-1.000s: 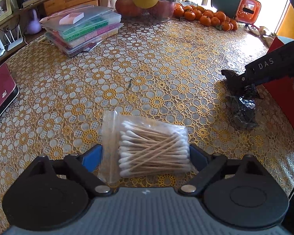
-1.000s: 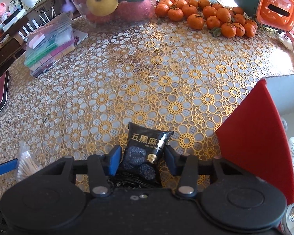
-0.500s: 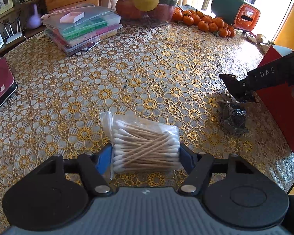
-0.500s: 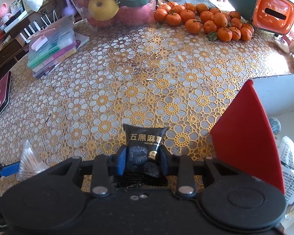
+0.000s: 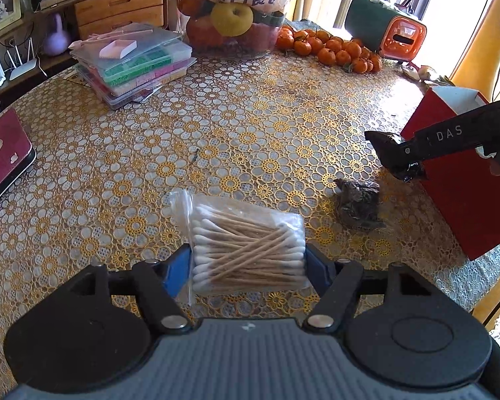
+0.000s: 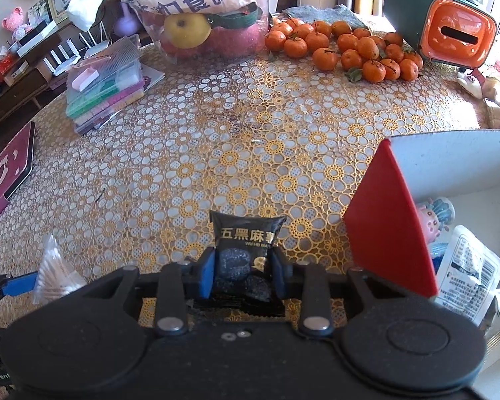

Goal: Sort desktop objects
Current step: 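Carry the swab bag with the left tool while the right tool carries the black packet toward the shoebox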

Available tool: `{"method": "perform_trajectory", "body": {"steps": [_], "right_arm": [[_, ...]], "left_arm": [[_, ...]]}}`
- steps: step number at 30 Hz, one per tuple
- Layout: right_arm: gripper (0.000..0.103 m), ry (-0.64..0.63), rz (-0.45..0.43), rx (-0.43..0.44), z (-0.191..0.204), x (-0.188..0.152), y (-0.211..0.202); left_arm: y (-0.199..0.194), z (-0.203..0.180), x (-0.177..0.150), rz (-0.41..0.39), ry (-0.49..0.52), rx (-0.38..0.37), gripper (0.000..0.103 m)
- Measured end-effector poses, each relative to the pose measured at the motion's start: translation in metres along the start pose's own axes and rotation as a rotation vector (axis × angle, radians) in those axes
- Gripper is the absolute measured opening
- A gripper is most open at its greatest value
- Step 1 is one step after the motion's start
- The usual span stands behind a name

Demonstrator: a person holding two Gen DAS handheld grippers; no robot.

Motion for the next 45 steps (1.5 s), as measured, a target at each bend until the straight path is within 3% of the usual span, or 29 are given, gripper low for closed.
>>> {"method": "perform_trajectory", "body": {"steps": [24,45], "right_arm": [[0.033,-0.064,-0.095,0.042,-0.020,-0.046,-0.106],[0.033,-0.014,-0.184,0.030,-0.104,-0.071,-0.172]], "left_arm": [[-0.083,-0.074,-0.003,-0.070,0.070,-0.033,0.070],[-0.106,-0.174,0.011,-0.098,0.169,-0.135,0.070]]}}
Point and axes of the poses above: each gripper's, at about its wrist camera, not at the fingertips, and y roughly the way its jaws point, z to its left, x to its top, the point moved 1 cm from there along y, roughly the way its jaws point, and after that the axes turned 5 degrees about y, right-handed, at the moved point
